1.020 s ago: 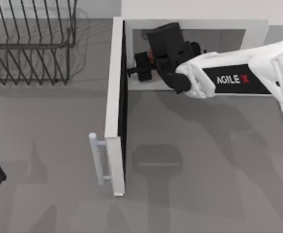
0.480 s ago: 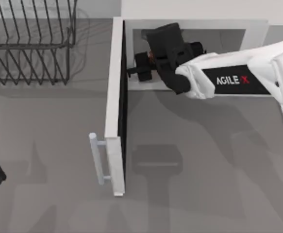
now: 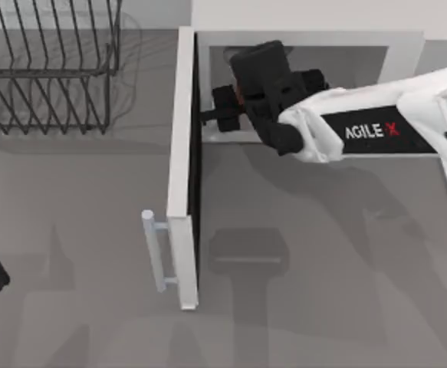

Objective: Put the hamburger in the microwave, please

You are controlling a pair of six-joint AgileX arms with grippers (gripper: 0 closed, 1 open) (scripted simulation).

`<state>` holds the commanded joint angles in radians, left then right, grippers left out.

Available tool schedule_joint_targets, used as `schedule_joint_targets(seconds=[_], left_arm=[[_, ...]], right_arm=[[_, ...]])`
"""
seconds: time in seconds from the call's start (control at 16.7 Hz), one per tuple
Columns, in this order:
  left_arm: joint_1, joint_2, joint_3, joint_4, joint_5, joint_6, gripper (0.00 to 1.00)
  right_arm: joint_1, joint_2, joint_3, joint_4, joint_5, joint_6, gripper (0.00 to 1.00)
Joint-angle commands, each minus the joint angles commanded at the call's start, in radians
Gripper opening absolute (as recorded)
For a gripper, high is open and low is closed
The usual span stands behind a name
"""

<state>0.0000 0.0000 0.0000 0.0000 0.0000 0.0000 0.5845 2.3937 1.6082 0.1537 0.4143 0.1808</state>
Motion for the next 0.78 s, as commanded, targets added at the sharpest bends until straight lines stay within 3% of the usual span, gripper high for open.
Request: schedule_joint_targets(seconds=[0.78], left_arm=[[0.000, 0.000, 0.000, 0.000, 0.000, 0.000, 1.00]], right_arm=[[0.284, -0.381, -0.686, 0.189, 0.210, 0.208, 1.00]])
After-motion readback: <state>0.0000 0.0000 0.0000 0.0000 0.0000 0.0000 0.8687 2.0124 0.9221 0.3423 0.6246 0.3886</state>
